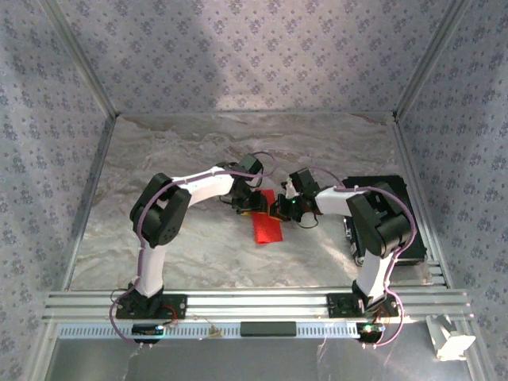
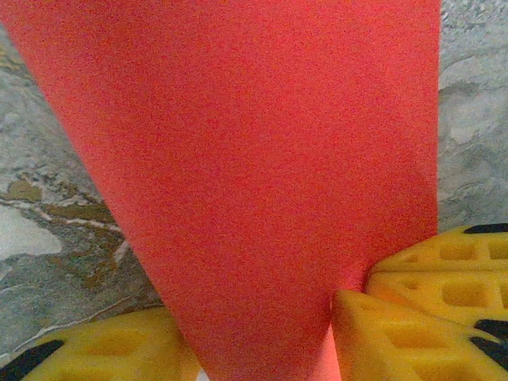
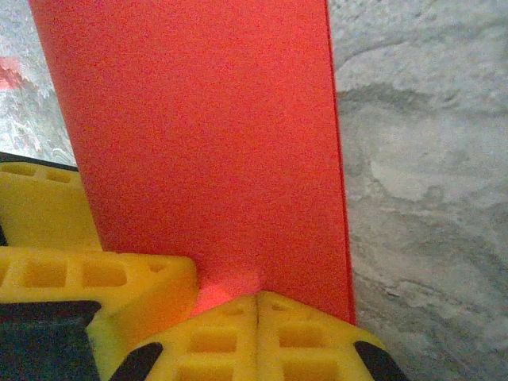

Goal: Fold a paper plane with a square sheet of paper (pick it up from the middle)
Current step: Hold the square sheet of paper at the center of the table.

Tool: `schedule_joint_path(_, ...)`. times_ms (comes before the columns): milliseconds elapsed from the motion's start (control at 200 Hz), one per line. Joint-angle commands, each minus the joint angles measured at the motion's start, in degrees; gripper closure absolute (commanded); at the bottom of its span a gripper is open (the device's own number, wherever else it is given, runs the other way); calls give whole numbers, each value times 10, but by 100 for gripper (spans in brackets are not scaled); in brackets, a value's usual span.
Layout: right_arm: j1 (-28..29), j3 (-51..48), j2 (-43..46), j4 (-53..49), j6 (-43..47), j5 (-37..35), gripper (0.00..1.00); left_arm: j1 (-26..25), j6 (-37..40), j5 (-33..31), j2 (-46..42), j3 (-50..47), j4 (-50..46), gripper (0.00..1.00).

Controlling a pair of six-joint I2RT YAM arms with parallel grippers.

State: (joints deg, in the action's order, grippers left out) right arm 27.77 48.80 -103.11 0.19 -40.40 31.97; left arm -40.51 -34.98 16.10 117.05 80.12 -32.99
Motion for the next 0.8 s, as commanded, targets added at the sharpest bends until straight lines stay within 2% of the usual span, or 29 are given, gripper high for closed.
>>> schedule_joint_path(0,5,-27,-13,-72,14,-57,95,-3,9,-50,53,-35,36,50)
schedule_joint_path(225,6,-61,9,-53,-33,-69,96,4,-6,-52,-57,-34,43,43)
schedule_joint_path(345,5,-74,30,-64,-39,-86,97,12,-15,-46,-108,-50,58,42)
schedule_joint_path(425,0,-82,46,-73,-37,-92,97,19,-25,-19,-136,-72,87,43)
schedule_joint_path(605,-9,-93,55,-67,-31,-89,97,35,-55,110,-159,-131,207,67)
schedule_joint_path(670,-10,-92,56,-66,-30,-87,97,38,-79,166,-150,-150,260,85)
schedule_joint_path(745,-8,-91,56,-65,-32,-87,97,43,-116,210,-134,-168,322,100)
schedule_joint_path(795,-8,-90,56,-67,-33,-89,97,43,-131,231,-122,-171,345,100)
